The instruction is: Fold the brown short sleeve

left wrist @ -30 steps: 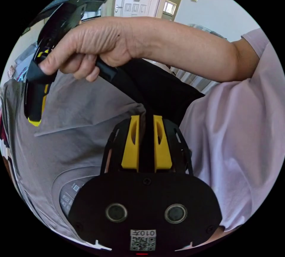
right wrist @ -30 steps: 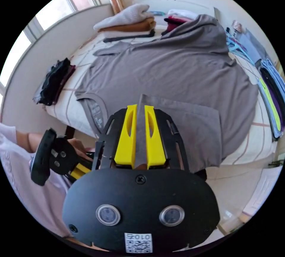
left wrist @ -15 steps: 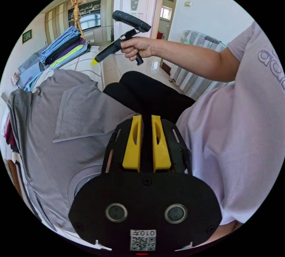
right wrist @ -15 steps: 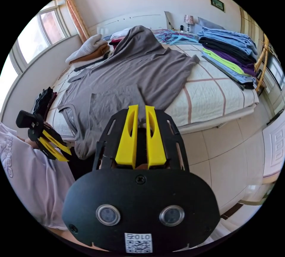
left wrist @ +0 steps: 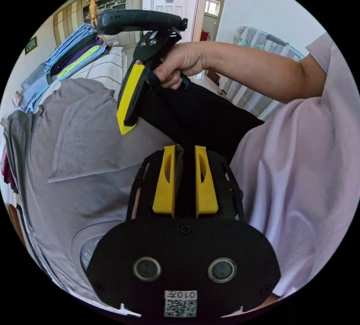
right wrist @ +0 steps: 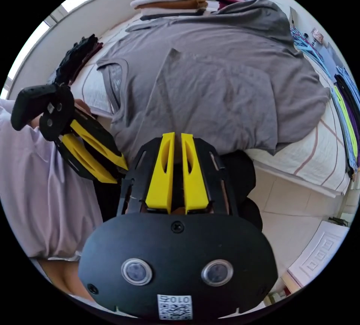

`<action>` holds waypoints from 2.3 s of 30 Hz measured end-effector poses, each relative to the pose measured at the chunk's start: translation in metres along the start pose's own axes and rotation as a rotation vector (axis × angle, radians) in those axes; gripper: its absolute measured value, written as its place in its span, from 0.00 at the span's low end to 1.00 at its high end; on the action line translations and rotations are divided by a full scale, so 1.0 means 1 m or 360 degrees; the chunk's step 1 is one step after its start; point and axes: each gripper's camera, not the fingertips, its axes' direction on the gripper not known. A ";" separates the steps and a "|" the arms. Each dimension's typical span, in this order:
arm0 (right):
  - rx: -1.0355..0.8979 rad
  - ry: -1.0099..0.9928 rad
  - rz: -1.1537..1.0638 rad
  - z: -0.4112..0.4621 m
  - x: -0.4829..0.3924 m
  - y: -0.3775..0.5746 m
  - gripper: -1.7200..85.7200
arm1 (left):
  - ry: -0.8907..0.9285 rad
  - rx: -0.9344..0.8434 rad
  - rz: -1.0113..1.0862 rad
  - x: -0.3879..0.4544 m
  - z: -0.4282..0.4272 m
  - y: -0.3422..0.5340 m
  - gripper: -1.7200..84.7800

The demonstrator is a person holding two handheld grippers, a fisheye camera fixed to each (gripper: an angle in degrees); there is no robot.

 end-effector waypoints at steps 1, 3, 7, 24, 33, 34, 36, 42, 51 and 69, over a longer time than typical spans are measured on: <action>0.0033 -0.0002 0.0009 -0.004 -0.001 0.001 0.06 | 0.0033 0.0016 -0.0011 -0.002 -0.002 0.003 0.11; 0.0036 -0.0018 0.0008 -0.009 -0.004 0.002 0.06 | 0.0107 0.0060 -0.0041 -0.008 -0.010 0.008 0.10; 0.0165 0.0044 0.0007 -0.040 -0.020 0.008 0.06 | 0.0091 0.0315 -0.0248 -0.032 -0.061 0.045 0.10; 0.0508 0.0201 0.0065 -0.121 -0.062 0.029 0.07 | -0.0895 0.0066 -0.1820 -0.267 -0.246 0.374 0.14; 0.0465 0.0213 0.0112 -0.128 -0.063 0.024 0.07 | -0.0728 -0.0110 -0.1716 -0.288 -0.219 0.381 0.08; 0.0459 0.0222 0.0111 -0.129 -0.065 0.022 0.07 | -0.0721 -0.0086 -0.1714 -0.286 -0.224 0.376 0.06; 0.0456 0.0231 0.0109 -0.131 -0.067 0.020 0.07 | -0.0781 -0.0093 -0.1666 -0.280 -0.235 0.357 0.05; 0.0482 0.0190 0.0093 -0.144 -0.069 0.005 0.06 | -0.0807 -0.0022 -0.1102 -0.179 -0.231 0.175 0.10; 0.0429 0.0182 -0.0066 -0.156 -0.070 -0.054 0.06 | -0.0952 -0.0081 -0.1243 -0.090 -0.165 0.209 0.21; 0.0170 0.0115 -0.0056 -0.091 -0.119 -0.246 0.13 | -0.1117 -0.0369 -0.0809 -0.080 -0.117 0.244 0.10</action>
